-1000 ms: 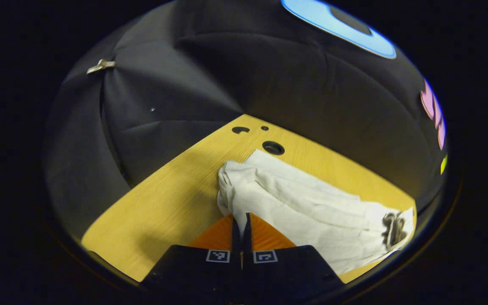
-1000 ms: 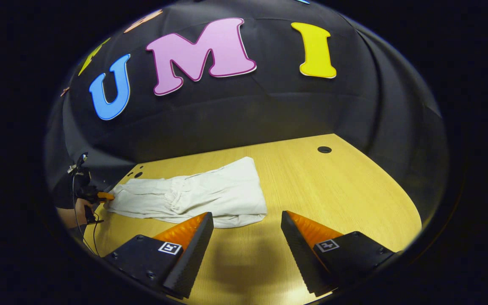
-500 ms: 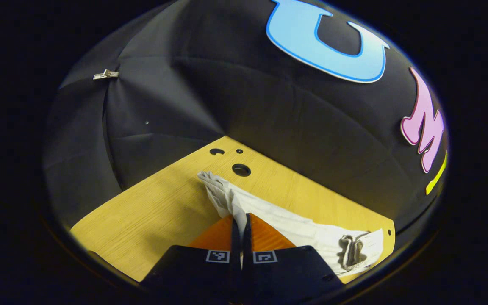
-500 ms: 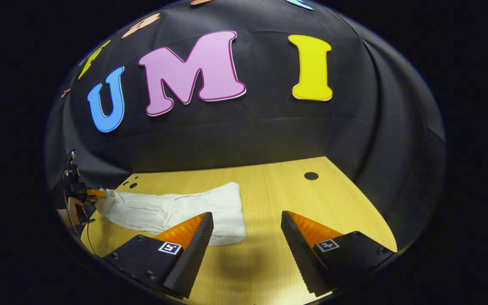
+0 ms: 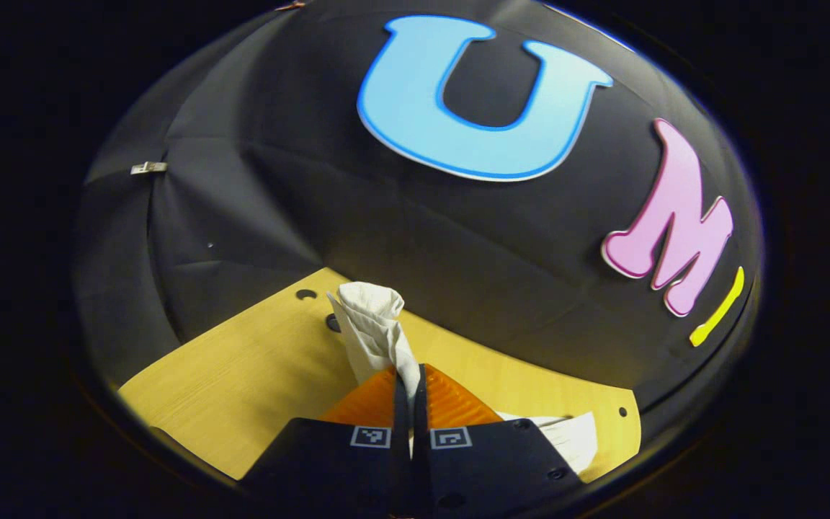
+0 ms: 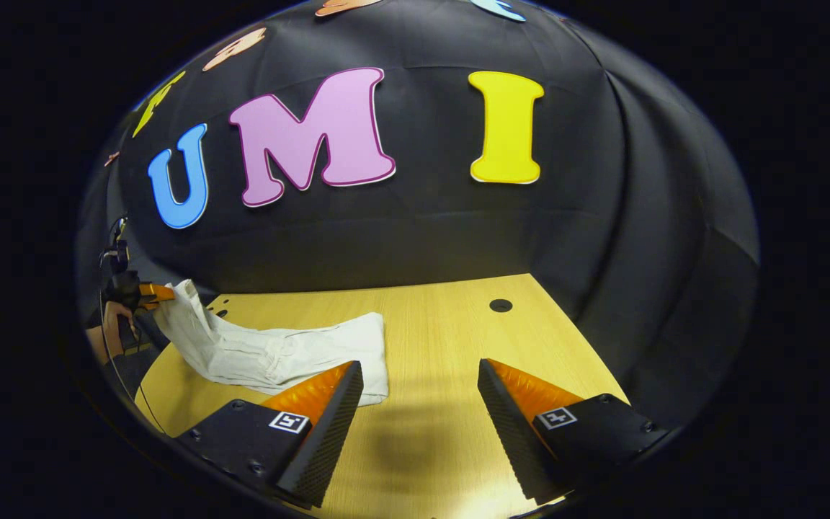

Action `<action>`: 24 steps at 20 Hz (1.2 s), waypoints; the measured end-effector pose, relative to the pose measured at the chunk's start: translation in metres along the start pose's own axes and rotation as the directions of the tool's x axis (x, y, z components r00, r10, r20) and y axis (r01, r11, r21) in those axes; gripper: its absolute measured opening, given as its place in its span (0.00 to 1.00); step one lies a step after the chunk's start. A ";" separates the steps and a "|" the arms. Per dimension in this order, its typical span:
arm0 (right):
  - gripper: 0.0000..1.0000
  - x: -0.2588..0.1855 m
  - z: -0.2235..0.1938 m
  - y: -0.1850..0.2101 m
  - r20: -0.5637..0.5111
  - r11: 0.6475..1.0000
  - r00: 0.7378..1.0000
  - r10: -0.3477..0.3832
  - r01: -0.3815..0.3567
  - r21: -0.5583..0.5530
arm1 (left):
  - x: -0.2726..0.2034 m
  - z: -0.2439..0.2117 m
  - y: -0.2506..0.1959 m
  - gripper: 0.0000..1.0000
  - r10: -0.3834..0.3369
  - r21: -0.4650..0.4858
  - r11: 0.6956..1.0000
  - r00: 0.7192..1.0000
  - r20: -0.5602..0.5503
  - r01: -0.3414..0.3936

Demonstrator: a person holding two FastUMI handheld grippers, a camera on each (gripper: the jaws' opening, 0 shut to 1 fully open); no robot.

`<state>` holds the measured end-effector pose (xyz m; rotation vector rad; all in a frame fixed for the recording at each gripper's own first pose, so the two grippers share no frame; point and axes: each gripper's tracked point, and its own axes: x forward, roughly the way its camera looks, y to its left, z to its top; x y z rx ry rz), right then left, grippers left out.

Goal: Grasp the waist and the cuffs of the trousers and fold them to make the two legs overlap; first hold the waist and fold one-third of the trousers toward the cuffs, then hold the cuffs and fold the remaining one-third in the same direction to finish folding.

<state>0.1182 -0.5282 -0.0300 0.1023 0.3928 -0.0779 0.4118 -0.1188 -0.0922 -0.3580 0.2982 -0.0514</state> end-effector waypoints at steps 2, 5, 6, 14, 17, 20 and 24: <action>0.98 -0.004 0.003 -0.005 0.014 1.000 1.000 -0.010 0.009 0.022 | -0.002 -0.003 -0.034 0.06 -0.040 0.022 0.999 0.999 -0.003 0.040; 0.98 -0.009 0.004 -0.017 0.022 0.998 0.999 -0.029 0.028 0.050 | -0.005 -0.013 -0.088 0.06 -0.108 0.038 0.993 0.994 -0.021 0.109; 0.98 -0.012 0.005 -0.022 0.027 0.998 0.999 -0.038 0.036 0.060 | -0.004 -0.019 -0.104 0.06 -0.130 0.043 0.990 0.991 -0.028 0.131; 0.98 -0.038 -0.007 -0.071 0.035 0.980 0.989 -0.142 0.136 0.142 | -0.001 -0.072 -0.227 0.06 -0.280 0.029 0.958 0.952 -0.122 0.286; 0.98 -0.050 -0.010 -0.089 0.038 0.970 0.983 -0.180 0.171 0.174 | -0.009 -0.096 -0.270 0.06 -0.333 0.027 0.940 0.930 -0.155 0.341; 0.98 -0.057 -0.014 -0.100 0.039 0.960 0.978 -0.207 0.195 0.199 | -0.016 -0.130 -0.310 0.06 -0.385 0.018 0.917 0.898 -0.213 0.398; 0.98 -0.068 -0.022 -0.108 0.028 0.950 0.973 -0.229 0.217 0.225 | -0.015 -0.166 -0.328 0.06 -0.380 0.032 0.915 0.887 -0.261 0.402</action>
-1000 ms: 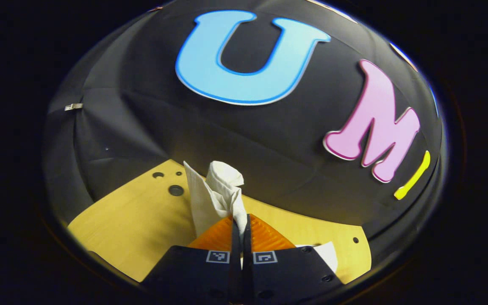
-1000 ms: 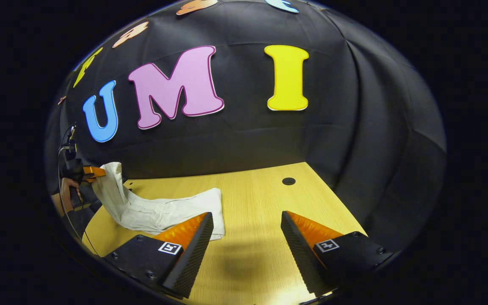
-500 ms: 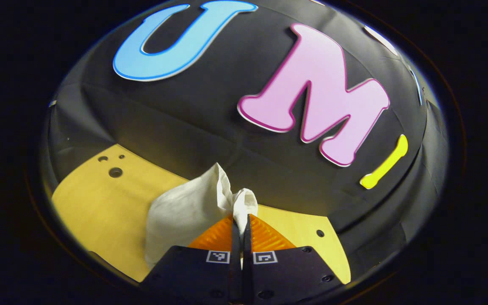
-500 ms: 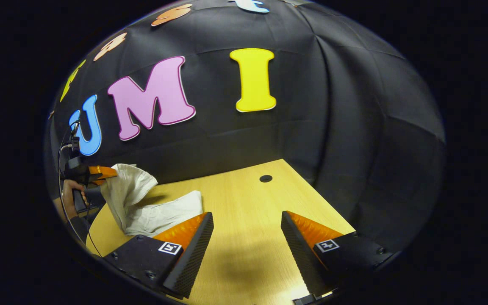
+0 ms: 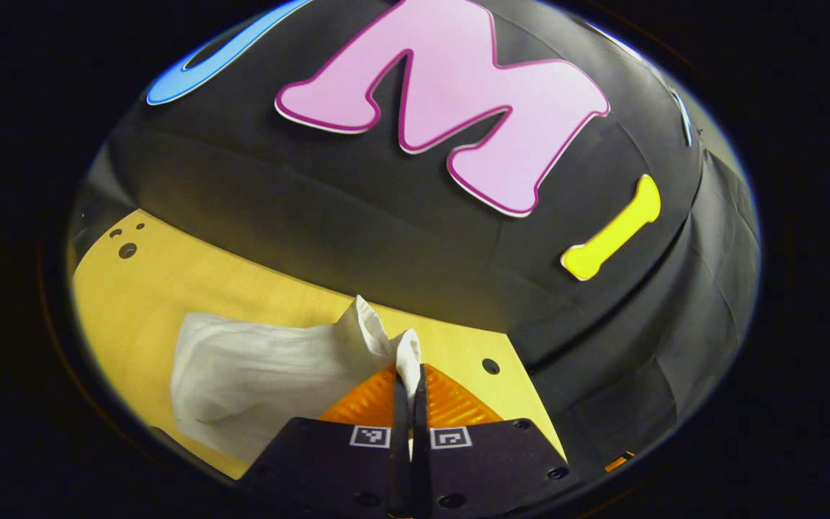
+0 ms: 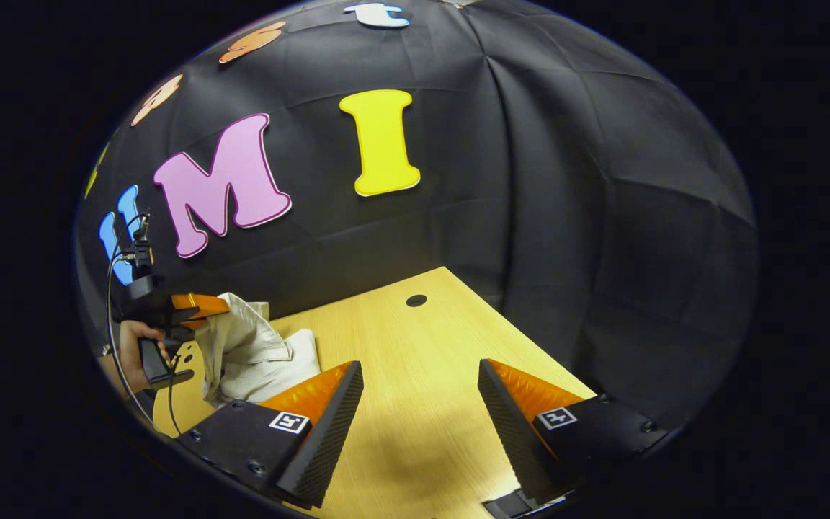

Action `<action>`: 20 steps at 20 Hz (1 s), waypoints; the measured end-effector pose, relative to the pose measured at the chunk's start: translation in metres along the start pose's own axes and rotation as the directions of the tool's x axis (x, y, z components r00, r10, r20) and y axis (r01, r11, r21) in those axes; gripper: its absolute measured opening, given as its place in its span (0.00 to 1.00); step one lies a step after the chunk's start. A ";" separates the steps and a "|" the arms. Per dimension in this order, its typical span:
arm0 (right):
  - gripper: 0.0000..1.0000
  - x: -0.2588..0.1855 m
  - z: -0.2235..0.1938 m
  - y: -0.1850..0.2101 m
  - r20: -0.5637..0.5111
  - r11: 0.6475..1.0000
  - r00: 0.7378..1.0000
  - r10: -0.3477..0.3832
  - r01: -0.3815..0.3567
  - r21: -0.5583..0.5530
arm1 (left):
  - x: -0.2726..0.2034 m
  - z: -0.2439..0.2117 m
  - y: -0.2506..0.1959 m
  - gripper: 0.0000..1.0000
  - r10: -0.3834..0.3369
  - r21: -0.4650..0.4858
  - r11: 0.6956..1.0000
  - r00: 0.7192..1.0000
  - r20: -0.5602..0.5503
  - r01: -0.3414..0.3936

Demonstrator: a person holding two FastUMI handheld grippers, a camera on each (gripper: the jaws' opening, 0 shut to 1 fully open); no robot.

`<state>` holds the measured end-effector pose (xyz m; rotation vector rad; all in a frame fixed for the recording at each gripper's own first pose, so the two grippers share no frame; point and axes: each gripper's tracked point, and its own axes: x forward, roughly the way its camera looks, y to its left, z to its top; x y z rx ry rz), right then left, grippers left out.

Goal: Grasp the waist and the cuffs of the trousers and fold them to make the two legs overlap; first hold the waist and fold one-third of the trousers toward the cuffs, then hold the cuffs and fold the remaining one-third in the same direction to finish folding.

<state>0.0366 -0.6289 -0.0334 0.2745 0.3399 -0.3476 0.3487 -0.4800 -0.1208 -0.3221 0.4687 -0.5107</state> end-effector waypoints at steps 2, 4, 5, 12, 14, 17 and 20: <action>0.98 -0.002 -0.002 0.001 -0.001 1.000 1.000 0.000 0.000 0.008 | 0.005 -0.015 -0.002 0.06 0.027 0.003 1.000 0.999 -0.019 -0.027; 0.98 -0.002 -0.003 0.001 -0.005 1.000 1.000 0.005 -0.005 0.005 | 0.007 -0.028 -0.006 0.23 0.023 0.000 1.000 0.999 -0.045 -0.024; 0.98 -0.004 -0.004 0.001 -0.008 1.000 1.000 0.009 -0.009 0.001 | 0.005 -0.034 -0.008 0.17 0.020 0.001 1.000 0.998 -0.058 -0.020; 0.98 -0.007 -0.005 0.003 -0.016 0.998 0.998 0.055 -0.055 -0.021 | -0.043 -0.056 -0.005 0.78 0.008 0.110 0.994 0.998 -0.065 0.000; 0.98 -0.007 -0.004 0.005 -0.010 0.997 0.998 0.068 -0.068 -0.028 | -0.073 -0.048 0.008 0.96 0.029 0.141 0.990 0.999 -0.034 -0.024; 0.98 -0.011 -0.002 0.007 0.002 0.995 0.996 0.091 -0.091 -0.036 | -0.123 -0.031 0.033 0.98 0.060 0.192 0.979 0.998 0.035 -0.066; 0.98 -0.019 0.000 0.010 0.015 0.992 0.993 0.119 -0.118 -0.054 | -0.185 -0.013 0.060 0.98 0.078 0.266 0.958 0.992 0.104 -0.103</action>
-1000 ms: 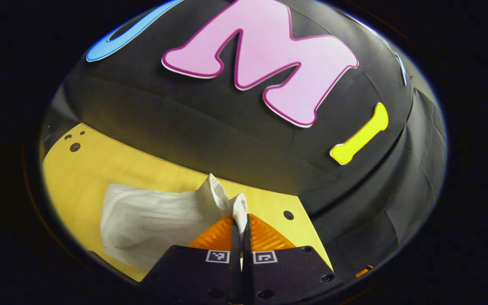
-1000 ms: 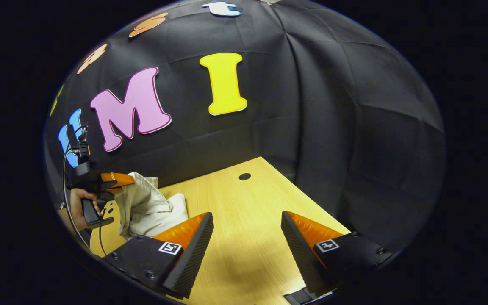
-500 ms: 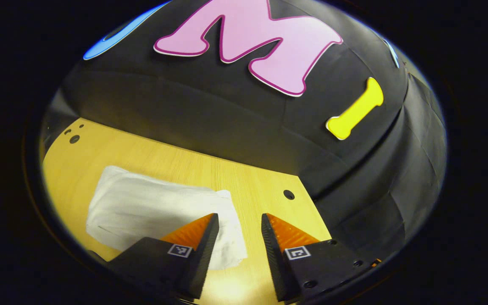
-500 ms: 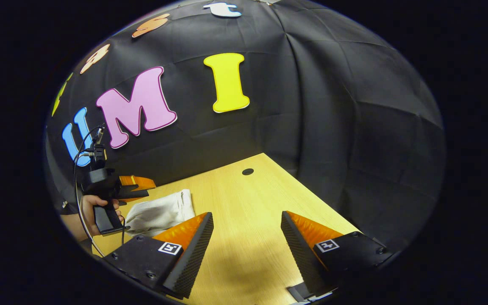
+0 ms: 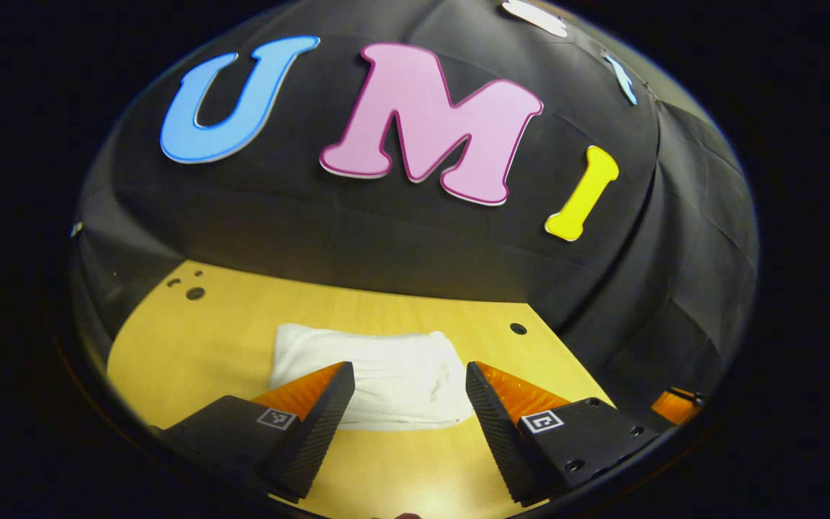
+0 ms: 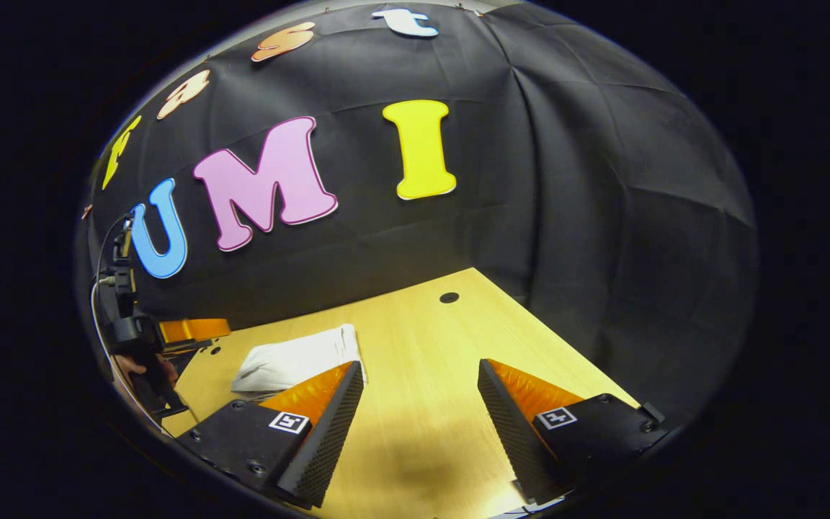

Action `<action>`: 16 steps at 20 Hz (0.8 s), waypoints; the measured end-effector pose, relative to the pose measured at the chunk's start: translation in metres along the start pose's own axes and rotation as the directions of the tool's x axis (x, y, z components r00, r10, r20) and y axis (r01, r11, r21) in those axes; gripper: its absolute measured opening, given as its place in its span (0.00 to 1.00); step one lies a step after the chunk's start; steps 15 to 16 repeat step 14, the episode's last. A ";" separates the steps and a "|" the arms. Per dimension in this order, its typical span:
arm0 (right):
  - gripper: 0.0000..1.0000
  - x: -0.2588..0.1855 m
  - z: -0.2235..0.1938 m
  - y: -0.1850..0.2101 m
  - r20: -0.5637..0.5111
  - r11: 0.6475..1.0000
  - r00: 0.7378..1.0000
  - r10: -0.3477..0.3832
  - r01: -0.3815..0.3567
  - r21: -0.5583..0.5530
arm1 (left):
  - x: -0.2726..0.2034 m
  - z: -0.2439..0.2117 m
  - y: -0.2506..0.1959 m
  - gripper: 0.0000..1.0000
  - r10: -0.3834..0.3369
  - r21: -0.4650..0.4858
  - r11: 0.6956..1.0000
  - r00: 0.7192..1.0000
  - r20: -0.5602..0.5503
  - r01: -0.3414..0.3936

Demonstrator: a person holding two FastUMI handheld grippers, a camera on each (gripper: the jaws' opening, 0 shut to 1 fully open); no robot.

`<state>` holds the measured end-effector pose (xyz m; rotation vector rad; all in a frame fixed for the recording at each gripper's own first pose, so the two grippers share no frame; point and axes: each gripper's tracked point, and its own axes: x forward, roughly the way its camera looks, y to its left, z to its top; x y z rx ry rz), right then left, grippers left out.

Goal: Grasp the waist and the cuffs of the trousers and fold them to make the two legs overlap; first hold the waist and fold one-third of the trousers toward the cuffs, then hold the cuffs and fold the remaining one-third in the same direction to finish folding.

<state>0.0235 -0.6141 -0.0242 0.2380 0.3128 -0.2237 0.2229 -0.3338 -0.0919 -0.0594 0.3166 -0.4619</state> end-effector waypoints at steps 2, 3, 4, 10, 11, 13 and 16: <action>0.98 0.000 0.002 0.001 0.015 1.000 1.000 0.011 -0.010 -0.025 | -0.044 0.008 0.033 0.98 0.042 0.063 0.997 0.998 0.042 -0.045; 0.98 -0.002 0.002 0.002 0.019 0.999 1.000 0.013 -0.012 -0.036 | -0.066 0.010 0.049 0.97 0.067 0.086 0.994 0.996 0.062 -0.072; 0.98 -0.003 0.003 0.004 0.022 0.999 1.000 0.016 -0.015 -0.043 | -0.086 0.012 0.062 0.97 0.091 0.098 0.990 0.993 0.078 -0.099; 0.98 -0.016 0.002 0.016 0.023 0.996 0.999 0.043 -0.041 -0.079 | -0.191 0.008 0.114 0.97 0.171 0.061 0.981 0.974 0.151 -0.182; 0.98 -0.017 0.003 0.017 0.034 0.995 0.998 0.045 -0.042 -0.088 | -0.203 0.007 0.117 0.97 0.176 0.050 0.981 0.971 0.159 -0.186; 0.98 -0.018 0.006 0.019 0.058 0.994 0.997 0.048 -0.042 -0.104 | -0.222 0.003 0.123 0.97 0.180 0.040 0.981 0.967 0.177 -0.190; 0.98 -0.019 0.008 0.019 0.068 0.993 0.997 0.048 -0.041 -0.110 | -0.230 0.002 0.126 0.97 0.185 0.043 0.980 0.964 0.189 -0.197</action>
